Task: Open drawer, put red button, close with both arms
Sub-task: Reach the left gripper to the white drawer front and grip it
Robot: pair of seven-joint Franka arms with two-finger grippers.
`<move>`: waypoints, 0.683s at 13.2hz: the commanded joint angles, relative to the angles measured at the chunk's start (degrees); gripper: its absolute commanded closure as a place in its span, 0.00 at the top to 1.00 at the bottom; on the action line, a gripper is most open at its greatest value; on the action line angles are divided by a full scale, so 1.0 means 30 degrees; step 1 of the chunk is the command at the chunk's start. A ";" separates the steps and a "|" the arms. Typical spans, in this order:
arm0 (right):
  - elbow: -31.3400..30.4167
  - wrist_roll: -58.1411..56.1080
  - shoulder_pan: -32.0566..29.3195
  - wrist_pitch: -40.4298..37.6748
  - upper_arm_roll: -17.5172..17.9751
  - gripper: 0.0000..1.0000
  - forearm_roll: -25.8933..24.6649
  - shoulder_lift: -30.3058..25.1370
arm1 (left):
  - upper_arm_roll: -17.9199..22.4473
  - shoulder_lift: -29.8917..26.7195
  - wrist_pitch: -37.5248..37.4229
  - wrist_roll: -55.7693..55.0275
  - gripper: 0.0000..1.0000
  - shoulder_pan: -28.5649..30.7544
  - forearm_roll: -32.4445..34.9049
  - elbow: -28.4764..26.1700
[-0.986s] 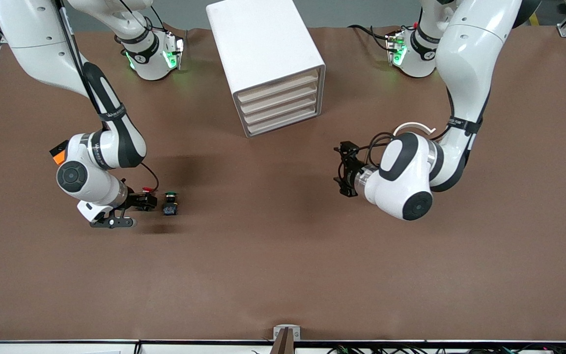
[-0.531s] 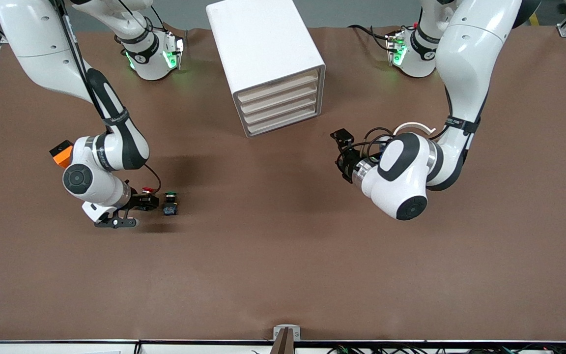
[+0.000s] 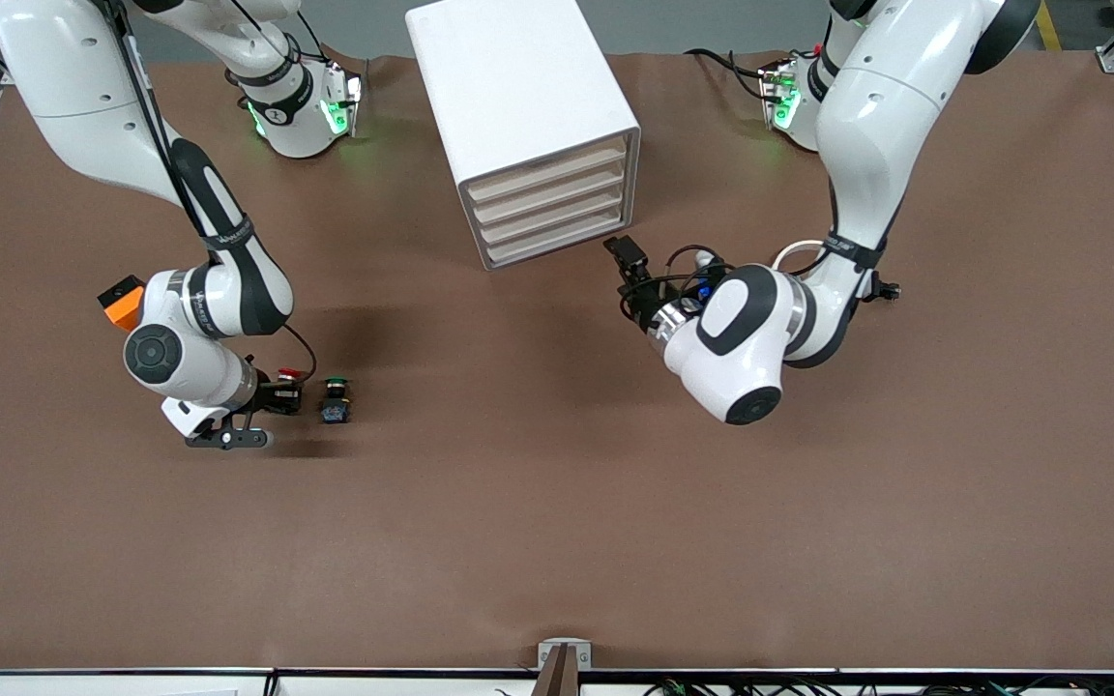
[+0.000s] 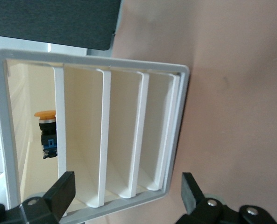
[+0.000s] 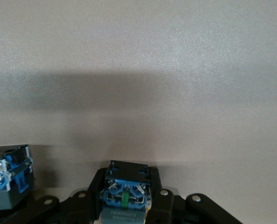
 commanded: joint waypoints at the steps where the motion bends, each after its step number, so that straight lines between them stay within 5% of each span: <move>1: -0.0020 0.0206 -0.0187 0.0107 0.0147 0.12 0.0063 -0.0120 | 0.0055 0.0523 -0.0219 -0.0316 1.00 -0.0439 -0.1153 0.0223; 5: 0.0244 0.0031 -0.0071 -0.0271 0.0147 0.15 0.0063 -0.0730 | 0.0025 0.0991 -0.0219 -0.0170 1.00 -0.1081 -0.1448 0.0223; 9: 0.0798 0.0146 0.0484 -0.4333 0.0205 0.15 0.0062 -0.3804 | 0.0026 0.1256 -0.0218 0.0561 1.00 -0.1992 -0.1477 0.0194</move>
